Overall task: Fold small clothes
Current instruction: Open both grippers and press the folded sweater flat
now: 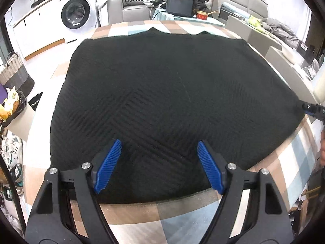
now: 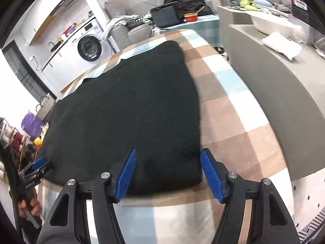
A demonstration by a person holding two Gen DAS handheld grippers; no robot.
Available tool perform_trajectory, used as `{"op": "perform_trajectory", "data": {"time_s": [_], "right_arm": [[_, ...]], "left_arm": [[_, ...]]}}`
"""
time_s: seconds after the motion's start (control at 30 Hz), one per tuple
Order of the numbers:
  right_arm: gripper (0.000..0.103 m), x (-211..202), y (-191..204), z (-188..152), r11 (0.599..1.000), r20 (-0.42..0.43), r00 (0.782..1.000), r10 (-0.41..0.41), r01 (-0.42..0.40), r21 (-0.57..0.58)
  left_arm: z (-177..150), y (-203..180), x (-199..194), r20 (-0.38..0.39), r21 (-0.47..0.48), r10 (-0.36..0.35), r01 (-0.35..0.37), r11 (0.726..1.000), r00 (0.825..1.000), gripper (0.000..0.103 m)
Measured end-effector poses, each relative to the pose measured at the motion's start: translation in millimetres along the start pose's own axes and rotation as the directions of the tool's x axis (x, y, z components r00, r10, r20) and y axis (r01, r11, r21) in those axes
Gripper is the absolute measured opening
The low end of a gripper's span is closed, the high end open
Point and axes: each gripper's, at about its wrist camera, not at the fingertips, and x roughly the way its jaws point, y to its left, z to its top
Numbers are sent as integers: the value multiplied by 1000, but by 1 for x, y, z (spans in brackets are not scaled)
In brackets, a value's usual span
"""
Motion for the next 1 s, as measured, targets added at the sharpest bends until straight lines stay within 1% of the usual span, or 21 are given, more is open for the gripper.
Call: {"op": "perform_trajectory", "data": {"time_s": [0.03, 0.1, 0.13, 0.17, 0.23, 0.27, 0.33, 0.43, 0.47, 0.5, 0.57, 0.63, 0.67, 0.7, 0.77, 0.8, 0.83, 0.9, 0.93, 0.97, 1.0], "right_arm": [[67, 2, -4, 2, 1000, 0, 1000, 4, -4, 14], [59, 4, -10, 6, 1000, 8, 1000, 19, -19, 22], [48, 7, -9, 10, 999, 10, 999, 30, -30, 14], [31, 9, -7, 13, 999, 6, 999, 39, -39, 9], [14, 9, 0, 16, 998, 18, 998, 55, -55, -21], [9, 5, 6, 16, 997, 30, 998, 61, -59, -52], [9, -4, 13, 13, 993, 58, 997, 46, -39, -109], [8, 5, 1, 5, 995, -16, 999, -28, 26, -92], [9, 6, -1, 2, 996, -31, 999, -25, 23, -83], [9, 4, -1, 1, 997, -23, 999, -26, 25, -78], [14, -8, 6, 4, 995, 8, 999, -38, 39, -94], [19, -16, 18, 8, 985, 43, 995, -93, 98, -138], [23, -17, 26, 10, 981, 52, 994, -94, 101, -167], [26, -16, 37, 13, 976, 53, 996, -74, 83, -203], [41, -9, 61, 17, 964, 70, 996, -60, 76, -256], [43, -2, 71, 19, 957, 68, 996, -52, 69, -282], [45, 8, 89, 20, 944, 54, 998, -36, 52, -326], [45, 24, 110, 23, 928, 21, 1000, -8, 15, -373], [45, 32, 120, 23, 914, -16, 1000, -17, 9, -405], [45, 32, 125, 22, 905, -17, 1000, -23, 14, -426], [45, 28, 125, 20, 898, 16, 999, -37, 41, -437]], "left_arm": [[-1, 0, 0, 4, 5, 2, -2, 1000, 1000, 75], [-1, -1, 1, 3, 15, 4, -4, 1000, 1000, 76], [0, -1, 2, 2, 14, 4, -4, 1000, 1000, 76], [0, 0, 2, 2, 13, 2, -3, 1000, 1000, 76], [1, 0, 4, 1, 12, 3, -3, 1000, 1000, 76], [1, 1, 4, 2, 11, 3, -3, 1000, 1000, 76], [2, 2, 5, 2, 7, 2, -2, 1000, 1000, 76], [2, 3, 5, 4, 4, -3, 3, 1000, 1000, 76], [2, 4, 5, 3, 4, -7, 7, 1000, 1000, 76], [3, 5, 4, 2, 4, -13, 13, 1000, 1000, 76], [7, 10, -2, 12, -3, -20, 20, 1000, 1000, 76], [14, 17, -9, 43, -14, -28, 29, 999, 999, 76], [19, 21, -11, 56, -16, -29, 30, 999, 998, 76], [26, 23, -11, 69, -15, -23, 24, 1000, 997, 76], [41, 25, -5, 98, 5, -15, 15, 1000, 995, 76], [48, 25, 2, 93, 16, -5, 3, 1000, 996, 76], [55, 25, 10, 79, 17, 21, -22, 1000, 997, 76], [62, 27, 20, 66, 18, 11, -12, 1000, 998, 76], [64, 30, 25, 53, 9, 10, -11, 1000, 999, 76], [64, 31, 28, 43, 7, 16, -17, 1000, 999, 76], [63, 33, 31, 28, 8, 27, -27, 1000, 999, 76]]}}
